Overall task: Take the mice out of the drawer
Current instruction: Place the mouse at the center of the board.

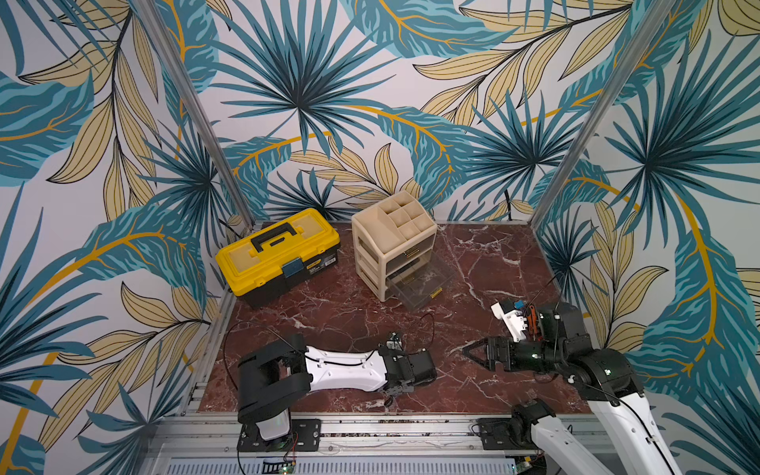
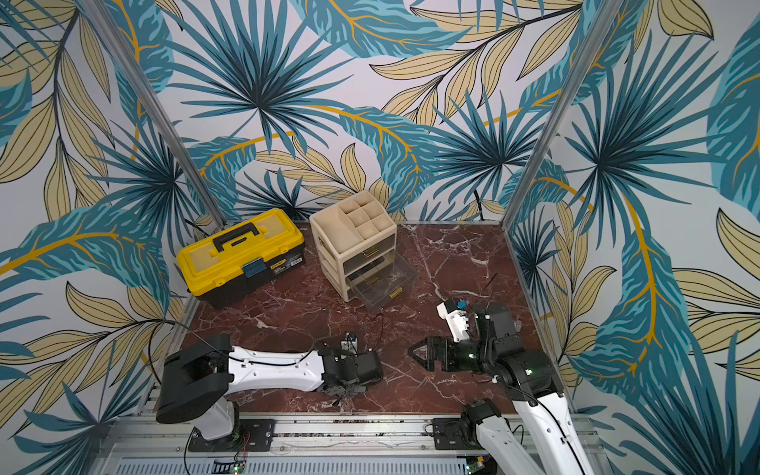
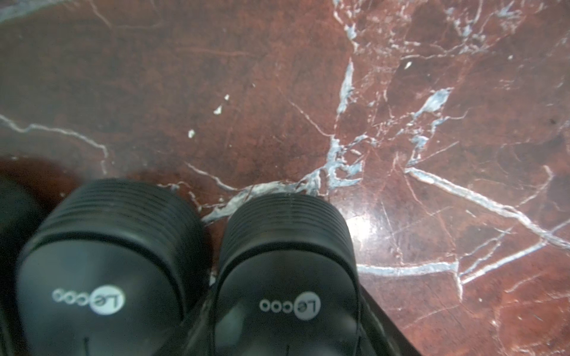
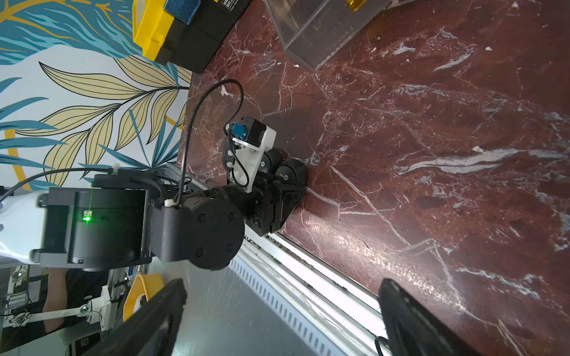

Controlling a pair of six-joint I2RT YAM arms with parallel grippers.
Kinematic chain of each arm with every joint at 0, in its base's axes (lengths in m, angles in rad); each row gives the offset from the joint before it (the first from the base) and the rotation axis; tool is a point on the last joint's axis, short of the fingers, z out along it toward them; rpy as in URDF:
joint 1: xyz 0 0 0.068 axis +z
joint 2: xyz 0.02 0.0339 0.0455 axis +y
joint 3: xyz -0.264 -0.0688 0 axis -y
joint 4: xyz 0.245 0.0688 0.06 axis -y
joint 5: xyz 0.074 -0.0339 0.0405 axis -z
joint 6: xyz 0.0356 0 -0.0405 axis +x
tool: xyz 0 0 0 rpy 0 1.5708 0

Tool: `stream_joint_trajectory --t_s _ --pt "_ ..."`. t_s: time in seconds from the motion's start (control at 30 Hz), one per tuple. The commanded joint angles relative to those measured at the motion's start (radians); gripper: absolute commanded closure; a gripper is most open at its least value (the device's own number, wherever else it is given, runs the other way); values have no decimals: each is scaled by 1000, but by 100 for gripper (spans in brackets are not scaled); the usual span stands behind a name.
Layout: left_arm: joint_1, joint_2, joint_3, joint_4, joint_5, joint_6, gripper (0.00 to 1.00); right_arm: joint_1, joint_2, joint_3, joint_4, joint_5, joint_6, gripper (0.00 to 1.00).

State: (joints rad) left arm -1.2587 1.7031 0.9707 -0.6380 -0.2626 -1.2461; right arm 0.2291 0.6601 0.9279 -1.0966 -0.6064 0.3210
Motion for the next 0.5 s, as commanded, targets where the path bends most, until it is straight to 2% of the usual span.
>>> stream_joint_trajectory --t_s 0.0,0.47 --pt "5 -26 -26 -37 -21 -6 35 0 -7 -23 13 5 -3 1" --pt "0 -47 38 -100 -46 18 30 1 -5 -26 18 2 -3 1"
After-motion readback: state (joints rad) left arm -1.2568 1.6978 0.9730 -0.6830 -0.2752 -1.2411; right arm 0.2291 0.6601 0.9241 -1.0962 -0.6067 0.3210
